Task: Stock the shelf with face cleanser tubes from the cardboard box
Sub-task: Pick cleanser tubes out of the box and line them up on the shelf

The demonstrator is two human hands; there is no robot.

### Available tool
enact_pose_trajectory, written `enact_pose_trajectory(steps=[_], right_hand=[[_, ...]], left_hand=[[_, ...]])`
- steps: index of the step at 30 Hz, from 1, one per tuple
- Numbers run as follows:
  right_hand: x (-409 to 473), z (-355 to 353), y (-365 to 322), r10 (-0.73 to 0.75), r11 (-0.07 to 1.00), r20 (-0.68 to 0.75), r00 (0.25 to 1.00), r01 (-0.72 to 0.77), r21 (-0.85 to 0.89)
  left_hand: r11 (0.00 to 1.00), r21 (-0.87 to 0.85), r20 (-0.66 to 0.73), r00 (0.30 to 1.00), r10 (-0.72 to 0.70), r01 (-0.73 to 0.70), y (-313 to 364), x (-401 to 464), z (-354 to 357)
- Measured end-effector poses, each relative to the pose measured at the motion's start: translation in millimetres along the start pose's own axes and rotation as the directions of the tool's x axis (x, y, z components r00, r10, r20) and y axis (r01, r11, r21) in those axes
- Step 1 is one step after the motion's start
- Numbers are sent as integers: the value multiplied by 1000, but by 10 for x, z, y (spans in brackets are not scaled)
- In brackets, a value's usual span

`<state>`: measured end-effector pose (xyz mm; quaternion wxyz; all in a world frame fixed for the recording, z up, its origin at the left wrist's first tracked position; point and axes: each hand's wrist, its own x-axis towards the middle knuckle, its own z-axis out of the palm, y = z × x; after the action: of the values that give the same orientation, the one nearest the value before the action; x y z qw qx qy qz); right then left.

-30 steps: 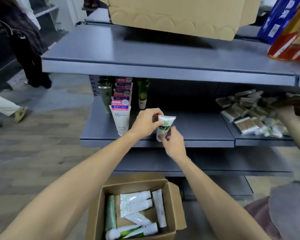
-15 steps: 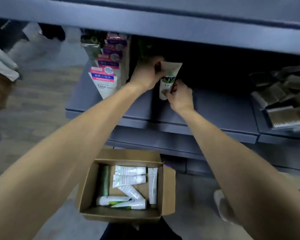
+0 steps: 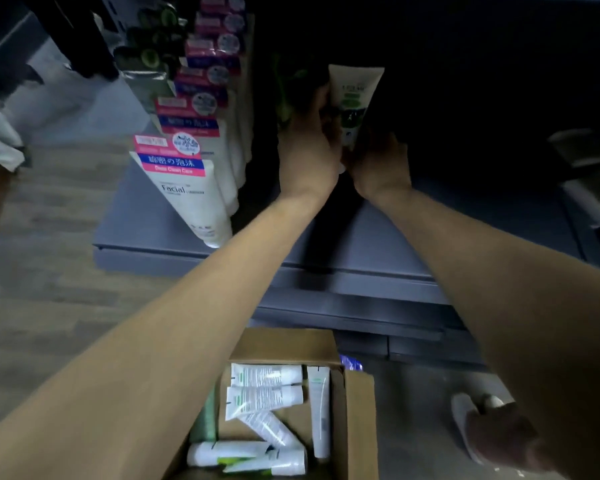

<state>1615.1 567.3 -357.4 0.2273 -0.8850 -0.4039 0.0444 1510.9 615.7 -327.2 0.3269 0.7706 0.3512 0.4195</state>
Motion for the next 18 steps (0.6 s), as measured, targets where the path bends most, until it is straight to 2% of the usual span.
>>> enact_pose_trajectory(steps=[5,8,12,18], right_hand=[[255,68,-18,3,995,-13,1000,-2,100],[354,43,-40,-21,997,1,1000,21,80],[456,41,-43,-36,999,34,999,36,0],[460,-43,-58,-26,987,-3,1000,26,159]], left_hand=[[998,57,28,999,39,-41,19,244,-22],[976,197,104,991,79,-98,112,304,-33],[947,314,188,982,12,-72,213,347,90],[950,311,180,983,-38,-20,229,403,242]])
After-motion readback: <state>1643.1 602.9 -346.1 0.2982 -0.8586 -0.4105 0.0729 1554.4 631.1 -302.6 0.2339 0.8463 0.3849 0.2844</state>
